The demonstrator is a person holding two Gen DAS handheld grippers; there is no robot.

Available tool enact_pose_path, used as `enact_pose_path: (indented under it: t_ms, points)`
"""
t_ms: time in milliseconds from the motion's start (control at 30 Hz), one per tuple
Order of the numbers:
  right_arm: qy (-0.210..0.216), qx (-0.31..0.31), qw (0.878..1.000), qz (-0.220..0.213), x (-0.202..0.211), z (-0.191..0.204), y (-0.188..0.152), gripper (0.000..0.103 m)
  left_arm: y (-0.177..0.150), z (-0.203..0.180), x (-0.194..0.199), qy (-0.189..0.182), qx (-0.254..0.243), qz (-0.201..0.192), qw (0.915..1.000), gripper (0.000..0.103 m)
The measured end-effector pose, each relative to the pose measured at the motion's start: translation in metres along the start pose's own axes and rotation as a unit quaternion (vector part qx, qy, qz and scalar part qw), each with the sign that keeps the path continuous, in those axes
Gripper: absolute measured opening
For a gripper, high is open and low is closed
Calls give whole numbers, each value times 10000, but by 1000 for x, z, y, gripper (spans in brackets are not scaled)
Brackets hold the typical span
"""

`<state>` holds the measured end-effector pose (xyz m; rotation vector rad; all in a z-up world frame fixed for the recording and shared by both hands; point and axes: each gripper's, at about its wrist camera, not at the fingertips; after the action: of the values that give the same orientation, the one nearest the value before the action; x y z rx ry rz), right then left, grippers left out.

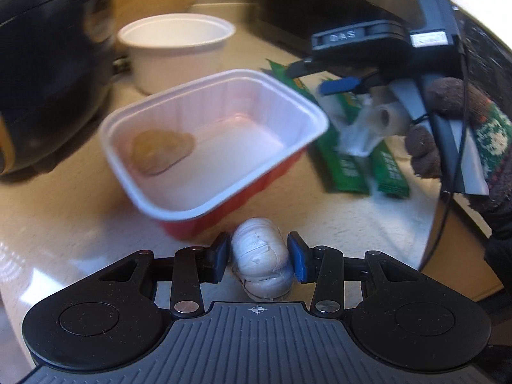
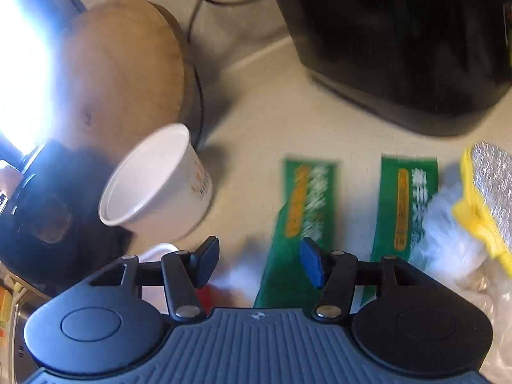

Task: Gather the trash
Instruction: 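Move the right tool to the green noodle packet and grasp it, then carry the garlic and green packet in both tools over the green-lined bin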

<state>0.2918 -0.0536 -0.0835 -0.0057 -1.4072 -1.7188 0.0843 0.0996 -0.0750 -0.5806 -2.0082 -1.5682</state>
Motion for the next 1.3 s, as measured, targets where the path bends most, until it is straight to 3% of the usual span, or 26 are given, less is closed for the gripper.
enact_pose_path:
  t_ms: [100, 267, 467, 700, 767, 867, 1000, 1167, 1300]
  points:
    - [-311, 561, 9979, -54, -4, 8, -9, 56, -2, 2, 3, 20, 53, -11, 10000, 45]
    - [-61, 523, 9984, 213, -10, 5, -27, 56, -2, -3, 2, 23, -47, -2, 10000, 45]
    - [150, 772, 9967, 192, 2, 9, -35, 57, -3, -2, -1, -100, 35, -10, 9999, 45]
    - [310, 1052, 9937, 238, 5, 23, -31, 31, -1, -4, -5, -81, 221, -19, 9997, 45]
    - [450, 908, 9946, 216, 12, 25, -28, 30, -1, -2, -4, -124, 288, -2, 9995, 45]
    - [465, 770, 9959, 7, 27, 27, -20, 28, -1, 3, 1, -133, 418, -22, 9990, 42]
    - [465, 455, 9972, -369, 60, 22, -6, 27, 6, 0, 11, -195, 172, -206, 9994, 41]
    - [389, 193, 9948, -923, 115, 17, 6, 27, 15, -13, 18, -539, -163, -363, 9978, 41]
    - [80, 40, 9922, -1240, 159, 11, -2, 28, 20, -30, 19, -972, -515, -340, 9934, 41]
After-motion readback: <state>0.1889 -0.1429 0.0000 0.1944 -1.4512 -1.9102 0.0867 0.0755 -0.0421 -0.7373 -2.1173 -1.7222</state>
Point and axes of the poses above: each gripper's, at about its wrist camera, not at the fingertips, and x roughly against the way its jaws point, z to its left, y to its top, and after that the axes turned 12 degrees about -z, right-handed
